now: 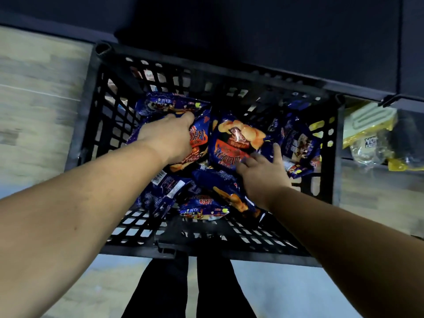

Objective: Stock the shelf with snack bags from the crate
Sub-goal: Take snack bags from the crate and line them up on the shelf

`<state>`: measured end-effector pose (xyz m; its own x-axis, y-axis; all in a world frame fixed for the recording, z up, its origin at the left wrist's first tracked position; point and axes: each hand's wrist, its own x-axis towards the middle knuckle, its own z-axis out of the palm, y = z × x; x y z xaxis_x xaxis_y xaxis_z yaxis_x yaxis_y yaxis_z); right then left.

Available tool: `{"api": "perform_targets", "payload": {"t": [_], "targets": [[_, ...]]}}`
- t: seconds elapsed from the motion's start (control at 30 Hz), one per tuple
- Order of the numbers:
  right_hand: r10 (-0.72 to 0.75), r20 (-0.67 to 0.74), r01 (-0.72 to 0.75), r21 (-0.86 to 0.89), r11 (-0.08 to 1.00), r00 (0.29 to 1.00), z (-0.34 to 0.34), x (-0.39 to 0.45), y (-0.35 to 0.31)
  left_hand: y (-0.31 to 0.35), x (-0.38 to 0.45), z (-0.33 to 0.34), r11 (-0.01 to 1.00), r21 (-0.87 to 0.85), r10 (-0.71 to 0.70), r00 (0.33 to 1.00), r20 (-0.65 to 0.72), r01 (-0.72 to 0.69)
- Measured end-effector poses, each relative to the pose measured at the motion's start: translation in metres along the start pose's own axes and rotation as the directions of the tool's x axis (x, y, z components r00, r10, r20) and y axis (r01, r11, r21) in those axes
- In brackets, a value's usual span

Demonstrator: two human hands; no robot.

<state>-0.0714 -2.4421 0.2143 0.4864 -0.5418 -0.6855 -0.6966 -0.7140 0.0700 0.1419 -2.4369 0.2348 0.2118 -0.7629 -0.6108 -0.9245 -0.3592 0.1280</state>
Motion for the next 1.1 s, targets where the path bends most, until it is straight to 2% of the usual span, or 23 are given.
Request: {"api": "perform_targets", "payload": {"t": [0.13,0.33,0.4,0.53,0.63,0.73,0.87,0.97,1.1], "targets": [[0.037,0.026,-0.04,0.101,0.994,0.999,0.006,0.004,-0.004,0.0,0.002,0.007,1.0,-0.013,0.014,1.0,0.003,-0.014],[0.1,-0.256,-0.03,0.264,0.964,0.962,-0.01,0.016,0.006,-0.001,0.002,0.009,1.0,-0.015,0.012,1.0,0.012,-0.012],[0.098,-0.304,-0.011,0.277,0.961,0.948,-0.019,0.027,0.012,-0.001,0.001,0.011,1.0,-0.002,0.022,1.0,0.006,-0.022],[0.032,-0.14,0.005,0.259,0.966,0.99,-0.026,0.056,0.011,-0.001,0.002,0.017,1.0,0.012,0.026,0.999,-0.041,-0.026],[0.126,-0.053,-0.111,0.231,0.967,0.991,-0.019,0.07,0.001,-0.001,0.003,0.021,0.999,0.032,0.032,0.996,-0.083,-0.03],[0.196,-0.068,-0.173,0.252,0.952,0.978,-0.013,0.074,-0.006,-0.002,0.001,0.024,0.999,0.034,0.038,0.994,-0.105,-0.035],[0.223,-0.16,-0.158,0.341,0.927,0.961,-0.026,0.069,0.0,-0.002,-0.001,0.019,1.0,-0.004,0.019,0.992,-0.126,-0.019],[0.316,-0.157,-0.187,0.54,0.821,0.936,-0.049,0.061,0.006,0.001,-0.003,0.013,1.0,-0.03,-0.002,0.988,-0.153,-0.002],[0.394,0.017,-0.296,0.689,0.661,0.919,-0.07,0.052,0.008,0.005,-0.004,0.006,0.999,-0.053,-0.021,0.983,-0.182,0.012]]}}
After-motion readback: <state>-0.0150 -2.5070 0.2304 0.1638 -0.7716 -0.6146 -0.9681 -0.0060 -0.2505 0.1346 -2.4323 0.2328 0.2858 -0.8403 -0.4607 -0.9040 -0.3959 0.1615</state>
